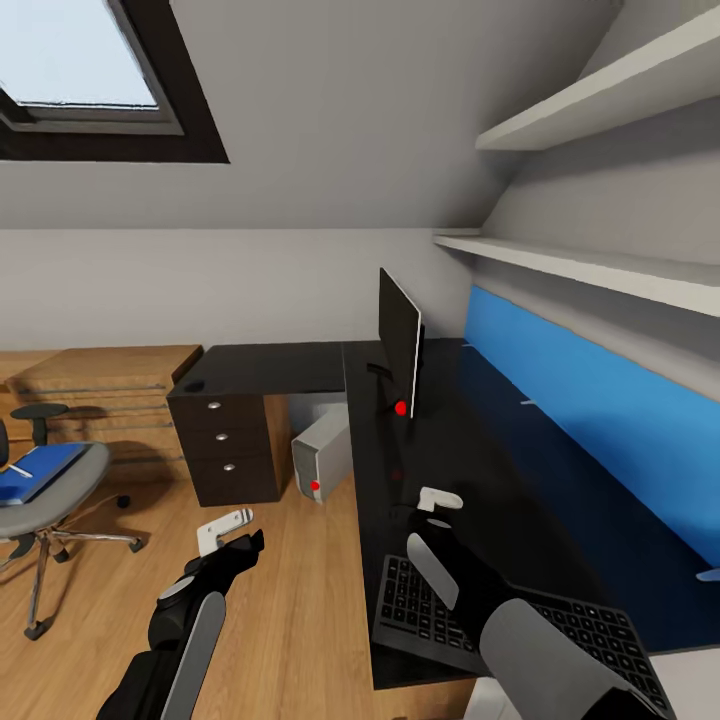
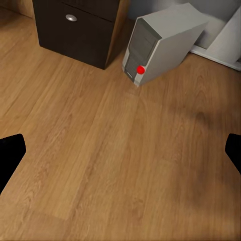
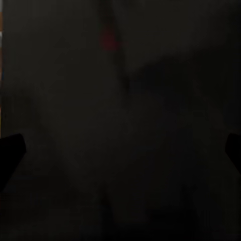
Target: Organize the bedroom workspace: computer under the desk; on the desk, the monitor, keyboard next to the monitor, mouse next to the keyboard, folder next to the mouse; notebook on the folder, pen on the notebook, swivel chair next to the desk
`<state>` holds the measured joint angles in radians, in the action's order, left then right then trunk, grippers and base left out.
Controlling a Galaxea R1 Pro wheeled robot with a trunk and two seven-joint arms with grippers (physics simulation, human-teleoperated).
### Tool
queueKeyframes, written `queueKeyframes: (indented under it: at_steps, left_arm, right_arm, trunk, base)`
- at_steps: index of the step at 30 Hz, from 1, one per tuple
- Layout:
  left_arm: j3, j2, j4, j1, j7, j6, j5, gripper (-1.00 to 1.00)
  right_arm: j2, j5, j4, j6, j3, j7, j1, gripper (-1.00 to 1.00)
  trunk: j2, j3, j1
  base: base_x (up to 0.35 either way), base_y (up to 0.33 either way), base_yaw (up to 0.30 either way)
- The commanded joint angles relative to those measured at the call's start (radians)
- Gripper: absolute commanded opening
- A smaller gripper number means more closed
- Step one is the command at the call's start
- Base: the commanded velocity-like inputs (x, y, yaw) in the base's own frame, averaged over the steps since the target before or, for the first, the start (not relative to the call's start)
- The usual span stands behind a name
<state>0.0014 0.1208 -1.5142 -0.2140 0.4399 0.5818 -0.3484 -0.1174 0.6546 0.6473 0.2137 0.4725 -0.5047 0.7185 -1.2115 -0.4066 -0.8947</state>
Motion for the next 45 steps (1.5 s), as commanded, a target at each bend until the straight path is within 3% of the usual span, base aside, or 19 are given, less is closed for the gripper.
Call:
queueKeyframes:
  at_steps: [1, 21, 45]
  left_arm:
    - [0.0, 0.0, -0.001, -0.001, 0.008, 0.003, -0.011, 1.0]
    - [0.0, 0.0, -0.001, -0.001, 0.008, 0.003, -0.011, 1.0]
    - [0.0, 0.0, -0.001, -0.001, 0.008, 0.005, -0.012, 1.0]
  right_arm:
    - [0.001, 0.005, 0.002, 0.004, 0.005, -0.008, 0.001, 1.0]
    - [0.001, 0.005, 0.005, 0.004, 0.005, -0.008, 0.001, 1.0]
    - [0.001, 0.004, 0.005, 0.004, 0.004, -0.009, 0.001, 1.0]
  trunk:
    - [0.006, 0.002, 0.004]
    - [0.146, 0.065, 0.081]
    - [0.146, 0.065, 0.081]
  base:
    - [0.0, 0.0, 0.0]
    - [0.0, 0.0, 0.0]
    - [-0.052, 0.0, 0.0]
